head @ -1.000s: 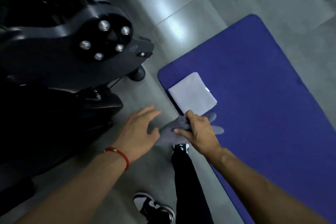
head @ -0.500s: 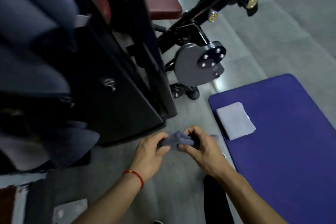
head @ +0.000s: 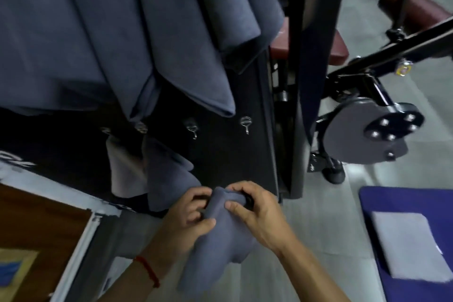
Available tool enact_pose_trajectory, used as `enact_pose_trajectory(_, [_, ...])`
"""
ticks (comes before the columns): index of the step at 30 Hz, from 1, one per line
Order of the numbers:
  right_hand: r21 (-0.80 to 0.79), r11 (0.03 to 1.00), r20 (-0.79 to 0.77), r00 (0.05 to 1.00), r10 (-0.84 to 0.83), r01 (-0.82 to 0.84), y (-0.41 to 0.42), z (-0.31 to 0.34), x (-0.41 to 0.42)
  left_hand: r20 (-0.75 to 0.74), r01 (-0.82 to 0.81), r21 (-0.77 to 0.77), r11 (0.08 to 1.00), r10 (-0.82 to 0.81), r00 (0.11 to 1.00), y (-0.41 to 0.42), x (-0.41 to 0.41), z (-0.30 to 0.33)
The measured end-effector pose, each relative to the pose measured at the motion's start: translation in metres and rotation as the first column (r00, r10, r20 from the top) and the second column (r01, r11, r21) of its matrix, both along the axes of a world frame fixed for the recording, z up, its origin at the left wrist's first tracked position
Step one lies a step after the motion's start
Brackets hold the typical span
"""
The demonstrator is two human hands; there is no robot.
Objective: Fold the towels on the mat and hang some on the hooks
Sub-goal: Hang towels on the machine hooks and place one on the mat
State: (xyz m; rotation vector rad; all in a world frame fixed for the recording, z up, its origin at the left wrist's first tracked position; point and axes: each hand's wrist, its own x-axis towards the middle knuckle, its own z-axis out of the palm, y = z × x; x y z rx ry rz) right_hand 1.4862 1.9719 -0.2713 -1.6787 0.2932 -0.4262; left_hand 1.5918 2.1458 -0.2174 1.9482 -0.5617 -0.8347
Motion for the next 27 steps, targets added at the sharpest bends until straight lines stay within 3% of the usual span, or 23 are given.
enact_pose_trajectory(4, [-0.039,0.999,0.081,0.996,0.032,-0.029,-0.009,-0.011,0.038,-0.131,-0.066,-0.22,0.973,0.038,0.991,-0.004,0.03,-0.016])
enact_pose_trajectory(8, [-0.1,0.994,0.18,0.982,0.05,-0.032,-0.02,-0.018,0.073,0.125,0.064,-0.291,0.955,-0.029,0.992,-0.005,0.073,-0.037])
enact_pose_trajectory(12, [-0.15,0.986,0.249,0.962,0.111,-0.076,-0.027,-0.018,0.1,0.4,0.197,-0.286,0.938,-0.07,0.914,-0.013,0.106,-0.046])
enact_pose_trajectory(17, [-0.27,0.953,0.298,0.929,0.219,-0.138,-0.032,-0.019,0.116,0.517,0.243,-0.409,0.88,0.004,0.856,-0.023,0.128,-0.042])
enact_pose_trajectory(21, [-0.396,0.916,0.336,0.919,0.205,-0.06,-0.036,-0.031,0.118,0.672,0.399,-0.356,0.845,-0.066,0.738,-0.026,0.135,-0.048])
enact_pose_trajectory(23, [-0.406,0.914,0.365,0.913,0.183,-0.021,-0.042,-0.041,0.12,0.702,0.38,-0.377,0.845,-0.007,0.712,-0.026,0.133,-0.055])
enact_pose_trajectory(27, [-0.414,0.908,0.448,0.883,0.139,0.067,-0.053,-0.049,0.128,0.61,0.284,-0.514,0.809,0.113,0.784,-0.03,0.132,-0.072])
